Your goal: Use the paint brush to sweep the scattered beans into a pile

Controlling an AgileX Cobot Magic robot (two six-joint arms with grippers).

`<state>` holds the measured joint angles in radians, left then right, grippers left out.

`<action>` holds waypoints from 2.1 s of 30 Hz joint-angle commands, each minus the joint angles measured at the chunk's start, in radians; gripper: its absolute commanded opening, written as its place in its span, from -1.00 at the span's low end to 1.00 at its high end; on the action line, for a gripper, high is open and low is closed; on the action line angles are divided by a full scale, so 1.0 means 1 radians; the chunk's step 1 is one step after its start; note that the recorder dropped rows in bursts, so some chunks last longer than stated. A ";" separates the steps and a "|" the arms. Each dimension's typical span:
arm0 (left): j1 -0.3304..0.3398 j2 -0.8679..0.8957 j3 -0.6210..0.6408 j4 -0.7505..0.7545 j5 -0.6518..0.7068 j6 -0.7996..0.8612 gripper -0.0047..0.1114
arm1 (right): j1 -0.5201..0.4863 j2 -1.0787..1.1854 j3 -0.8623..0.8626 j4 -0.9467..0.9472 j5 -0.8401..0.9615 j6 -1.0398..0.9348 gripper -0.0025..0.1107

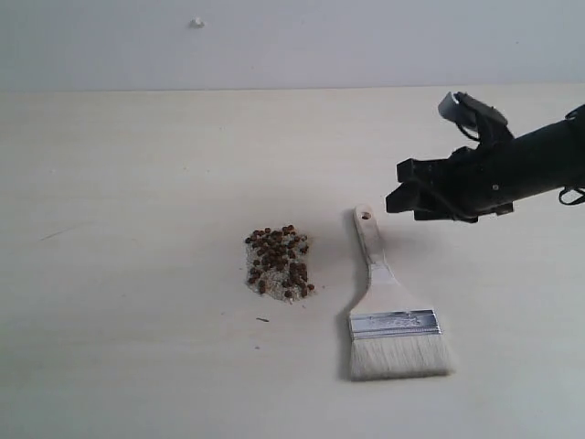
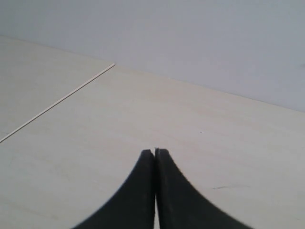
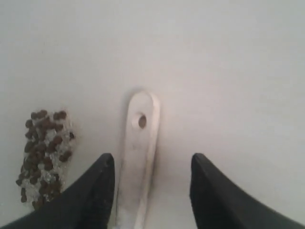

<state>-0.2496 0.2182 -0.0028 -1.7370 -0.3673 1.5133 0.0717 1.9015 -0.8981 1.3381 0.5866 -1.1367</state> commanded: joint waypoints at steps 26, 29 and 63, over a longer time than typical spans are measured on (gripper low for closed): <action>-0.004 -0.006 0.003 0.001 0.000 0.001 -0.92 | -0.001 -1.223 0.544 0.124 -0.431 -0.020 -0.96; -0.004 -0.006 0.003 0.001 0.000 0.001 -0.92 | -0.001 -1.311 0.552 0.124 -0.431 -0.020 -0.96; -0.004 -0.006 0.003 0.001 0.000 0.001 -0.92 | -0.001 -1.756 0.554 -1.204 -0.372 1.170 -0.96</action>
<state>-0.2496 0.2182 -0.0028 -1.7370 -0.3673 1.5133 0.0717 0.1993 -0.3504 0.3897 0.1513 -0.1819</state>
